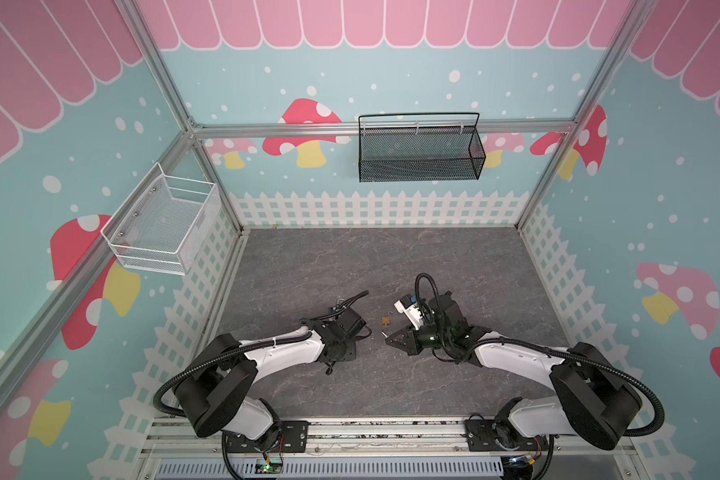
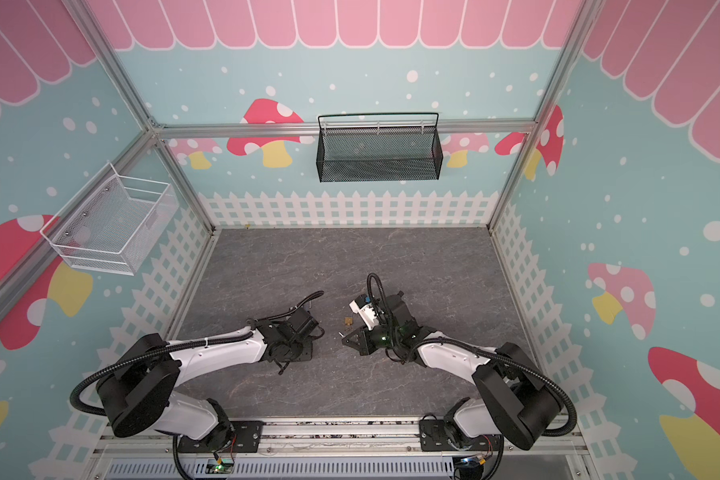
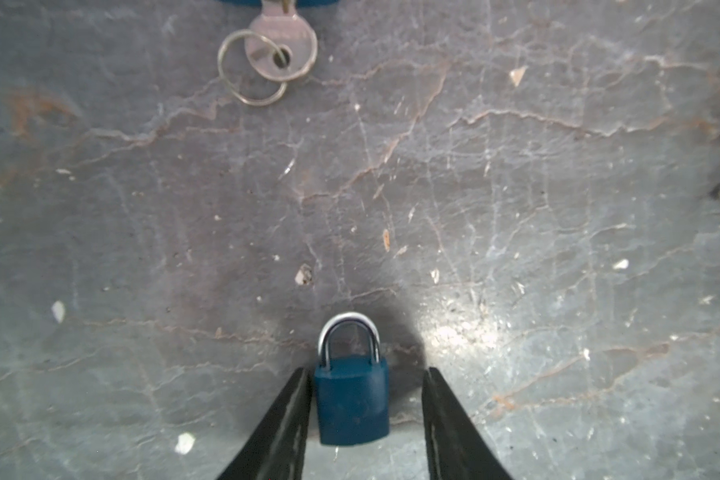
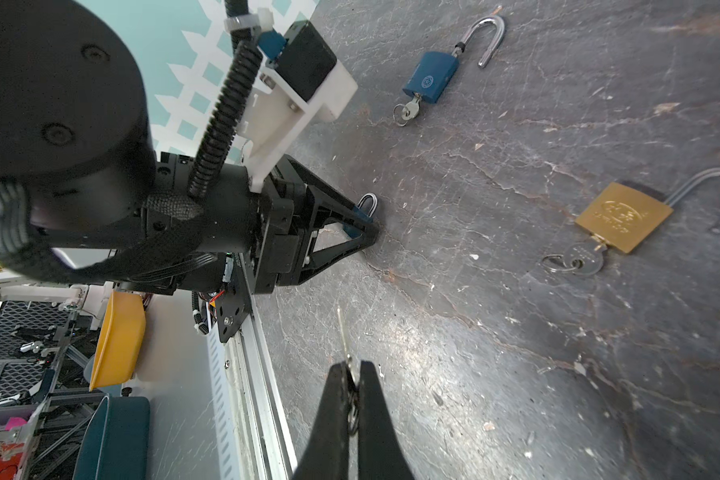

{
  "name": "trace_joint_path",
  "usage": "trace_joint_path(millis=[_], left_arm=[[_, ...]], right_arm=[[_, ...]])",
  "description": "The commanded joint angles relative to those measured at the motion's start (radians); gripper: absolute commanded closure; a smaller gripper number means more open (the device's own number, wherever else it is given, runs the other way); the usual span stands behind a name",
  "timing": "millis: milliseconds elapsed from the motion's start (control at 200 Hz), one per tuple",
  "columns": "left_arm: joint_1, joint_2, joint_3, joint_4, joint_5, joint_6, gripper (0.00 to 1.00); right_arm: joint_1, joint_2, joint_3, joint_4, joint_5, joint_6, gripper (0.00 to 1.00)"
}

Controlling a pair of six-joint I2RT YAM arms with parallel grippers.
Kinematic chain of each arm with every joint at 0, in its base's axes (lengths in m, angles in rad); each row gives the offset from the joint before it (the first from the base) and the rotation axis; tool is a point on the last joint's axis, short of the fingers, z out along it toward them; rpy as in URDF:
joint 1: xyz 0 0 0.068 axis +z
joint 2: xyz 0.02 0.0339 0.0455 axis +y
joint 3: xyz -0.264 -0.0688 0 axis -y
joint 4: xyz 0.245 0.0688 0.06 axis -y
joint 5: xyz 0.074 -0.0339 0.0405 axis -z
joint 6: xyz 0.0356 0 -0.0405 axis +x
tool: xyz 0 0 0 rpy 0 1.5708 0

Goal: Unlock with the key
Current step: 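Lower the left gripper onto the small blue padlock and close on it, then lift the small blue padlock with the left gripper toward the right gripper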

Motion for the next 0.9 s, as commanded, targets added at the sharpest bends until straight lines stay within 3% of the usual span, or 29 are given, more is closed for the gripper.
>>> trace_joint_path(millis=[0, 290, 895], left_arm=[[-0.009, 0.026, 0.013, -0.031, -0.028, -0.043, 0.57], [-0.029, 0.081, 0.062, -0.086, -0.053, -0.03, 0.6], [-0.055, 0.136, 0.077, -0.167, -0.076, -0.015, 0.76]], right_arm=[[0.001, -0.022, 0.017, 0.02, -0.003, -0.001, 1.0], [0.001, -0.034, 0.013, 0.02, -0.003, 0.004, 1.0], [-0.004, -0.031, 0.022, 0.012, -0.004, 0.012, 1.0]])
